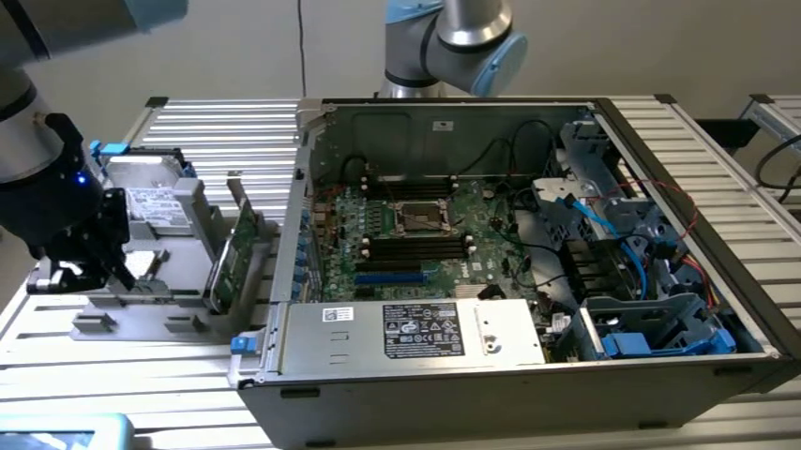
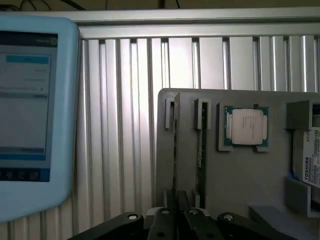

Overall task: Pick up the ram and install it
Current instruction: 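Pick up the ram and move it above insertion slot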

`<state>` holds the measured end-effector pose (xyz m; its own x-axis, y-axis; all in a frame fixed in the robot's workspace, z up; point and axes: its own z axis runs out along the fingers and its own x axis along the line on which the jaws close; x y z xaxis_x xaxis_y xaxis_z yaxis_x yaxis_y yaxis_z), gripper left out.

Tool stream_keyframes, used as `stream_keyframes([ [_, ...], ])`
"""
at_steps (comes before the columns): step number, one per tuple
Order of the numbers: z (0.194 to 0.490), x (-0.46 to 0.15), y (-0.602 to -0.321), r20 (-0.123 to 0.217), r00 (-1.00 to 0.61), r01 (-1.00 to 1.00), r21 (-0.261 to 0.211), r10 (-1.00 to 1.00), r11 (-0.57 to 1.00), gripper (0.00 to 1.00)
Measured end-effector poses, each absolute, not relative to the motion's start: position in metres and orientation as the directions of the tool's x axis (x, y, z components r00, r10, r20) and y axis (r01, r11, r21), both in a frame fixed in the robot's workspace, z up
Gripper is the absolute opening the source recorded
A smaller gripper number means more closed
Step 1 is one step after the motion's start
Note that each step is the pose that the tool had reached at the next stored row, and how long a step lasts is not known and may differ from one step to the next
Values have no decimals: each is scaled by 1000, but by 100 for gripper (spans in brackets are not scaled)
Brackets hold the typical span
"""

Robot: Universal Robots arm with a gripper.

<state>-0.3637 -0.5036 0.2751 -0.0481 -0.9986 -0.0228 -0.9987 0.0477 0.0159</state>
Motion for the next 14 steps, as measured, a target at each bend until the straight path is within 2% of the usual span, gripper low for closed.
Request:
stream_keyframes([
  [14,339,-326,-505,-23,-48,-999,16,-999,48,13],
])
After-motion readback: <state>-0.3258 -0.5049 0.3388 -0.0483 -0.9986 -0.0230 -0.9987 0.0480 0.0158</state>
